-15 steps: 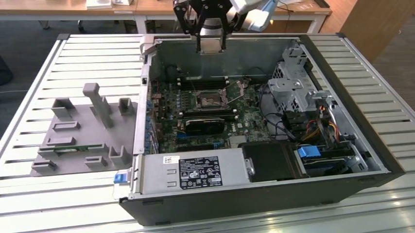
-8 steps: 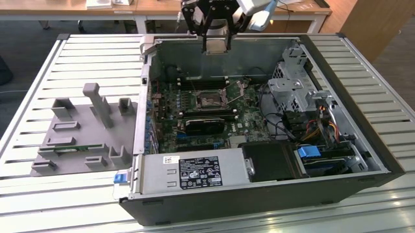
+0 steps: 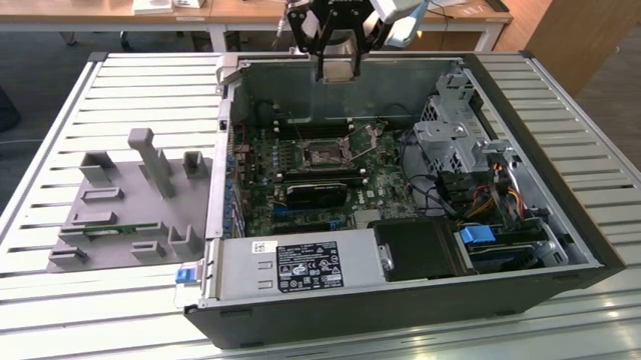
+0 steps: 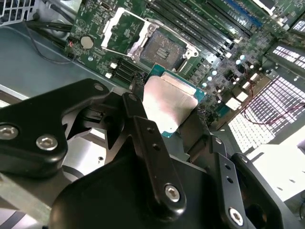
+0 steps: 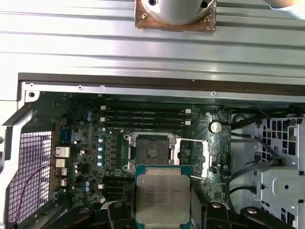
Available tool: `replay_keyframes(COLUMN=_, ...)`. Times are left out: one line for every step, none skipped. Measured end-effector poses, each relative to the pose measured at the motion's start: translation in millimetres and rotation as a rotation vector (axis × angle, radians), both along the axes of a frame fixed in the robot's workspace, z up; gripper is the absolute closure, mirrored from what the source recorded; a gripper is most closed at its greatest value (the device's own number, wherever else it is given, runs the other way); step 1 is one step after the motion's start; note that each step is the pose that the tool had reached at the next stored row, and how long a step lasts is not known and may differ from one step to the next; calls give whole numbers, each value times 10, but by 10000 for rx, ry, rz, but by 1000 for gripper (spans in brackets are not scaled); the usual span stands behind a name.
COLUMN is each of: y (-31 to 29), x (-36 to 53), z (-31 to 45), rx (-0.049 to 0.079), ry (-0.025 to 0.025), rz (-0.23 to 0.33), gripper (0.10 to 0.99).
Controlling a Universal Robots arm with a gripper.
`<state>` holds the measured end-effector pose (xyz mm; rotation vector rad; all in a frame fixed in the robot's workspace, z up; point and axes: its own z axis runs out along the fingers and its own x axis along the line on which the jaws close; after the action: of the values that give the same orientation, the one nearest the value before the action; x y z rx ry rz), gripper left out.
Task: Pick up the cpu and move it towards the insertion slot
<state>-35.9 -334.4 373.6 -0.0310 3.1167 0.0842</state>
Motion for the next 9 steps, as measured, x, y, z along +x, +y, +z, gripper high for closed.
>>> replay_keyframes(y=16, x=7, z=-6, rx=-8, ry=5, rz=-1, gripper=545)
replay_keyframes(y=36, x=15, z=-11, rx=-19, ry=12, rz=-1, gripper=545)
replay_keyframes(y=55, x=22, z=-16, rx=-28, ry=18, rz=-1, gripper=545)
replay_keyframes(y=78, x=27, z=-19, rx=-38, ry=22, rz=-1, gripper=545)
replay_keyframes(y=101, x=30, z=-23, rx=-46, ry=25, rz=-1, gripper=545)
replay_keyframes(y=125, x=34, z=-26, rx=-51, ry=27, rz=-1, gripper=545)
replay_keyframes(y=148, x=36, z=-28, rx=-57, ry=29, rz=-2, gripper=545)
replay_keyframes(y=171, x=38, z=-30, rx=-64, ry=31, rz=-1, gripper=545)
replay_keyframes(y=193, x=39, z=-32, rx=-68, ry=33, rz=-1, gripper=545)
